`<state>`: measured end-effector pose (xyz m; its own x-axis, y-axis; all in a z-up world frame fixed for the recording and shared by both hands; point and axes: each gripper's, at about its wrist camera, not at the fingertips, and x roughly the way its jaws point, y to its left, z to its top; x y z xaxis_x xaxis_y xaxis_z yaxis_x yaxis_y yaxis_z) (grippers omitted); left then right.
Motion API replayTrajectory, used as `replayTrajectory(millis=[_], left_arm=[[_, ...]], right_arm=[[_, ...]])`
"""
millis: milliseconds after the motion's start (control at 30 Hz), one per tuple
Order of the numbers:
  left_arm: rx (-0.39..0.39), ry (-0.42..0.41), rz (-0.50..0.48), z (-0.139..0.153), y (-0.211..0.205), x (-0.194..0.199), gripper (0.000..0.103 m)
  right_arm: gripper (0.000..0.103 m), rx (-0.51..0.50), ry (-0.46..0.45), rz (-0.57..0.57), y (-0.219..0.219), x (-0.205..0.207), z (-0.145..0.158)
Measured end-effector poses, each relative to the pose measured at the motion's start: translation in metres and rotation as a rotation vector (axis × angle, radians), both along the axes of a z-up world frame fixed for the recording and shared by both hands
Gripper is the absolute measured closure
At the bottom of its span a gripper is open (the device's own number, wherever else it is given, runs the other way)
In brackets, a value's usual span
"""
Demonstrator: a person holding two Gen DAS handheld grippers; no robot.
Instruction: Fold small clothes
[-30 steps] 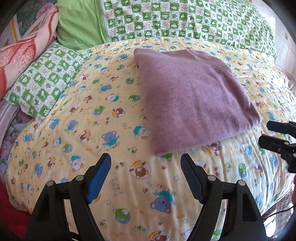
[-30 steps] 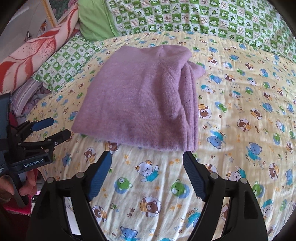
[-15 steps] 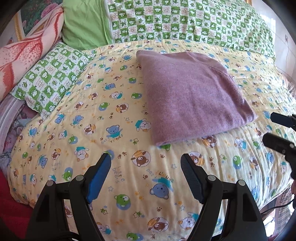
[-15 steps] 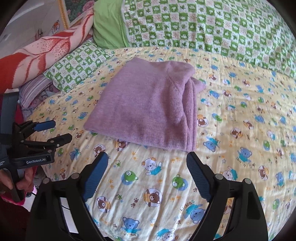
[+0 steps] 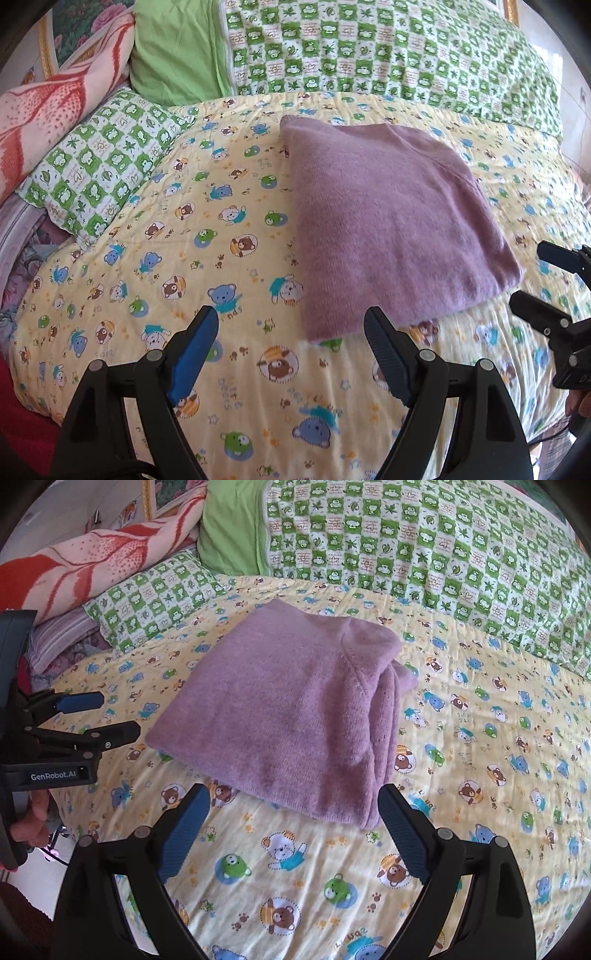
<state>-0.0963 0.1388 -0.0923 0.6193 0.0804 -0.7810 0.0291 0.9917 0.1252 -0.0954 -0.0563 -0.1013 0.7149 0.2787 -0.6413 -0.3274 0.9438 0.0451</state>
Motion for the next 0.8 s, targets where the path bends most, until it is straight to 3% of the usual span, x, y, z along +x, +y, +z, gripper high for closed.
replayTrajectory(millis=[100,167,200,267,400,533,800], left_arm=[[-0.011,-0.015,0.015,0.009,0.0,0.001,0.021],[-0.039,-0.072,0.02,0.022,0.002,-0.004,0.019],[-0.066,-0.113,0.015,0.028,0.004,-0.006,0.015],[-0.098,-0.145,0.014,0.029,0.008,-0.002,0.008],[-0.084,-0.065,0.03,0.015,0.008,0.027,0.008],[-0.104,-0.04,0.042,0.009,0.011,0.049,0.008],[-0.236,0.11,0.031,-0.011,0.009,0.132,0.008]], right_arm=[[0.011,0.022,-0.055,-0.046,-0.007,0.0,0.011],[0.011,0.063,-0.157,-0.083,-0.015,-0.01,0.032],[0.003,0.09,-0.207,-0.1,-0.019,-0.016,0.041],[0.0,0.14,-0.293,-0.121,-0.025,-0.024,0.052],[0.0,0.062,-0.119,-0.077,-0.016,0.016,0.033],[0.0,0.128,-0.02,-0.122,-0.021,0.046,0.019],[0.0,0.238,0.152,-0.254,-0.044,0.121,-0.003]])
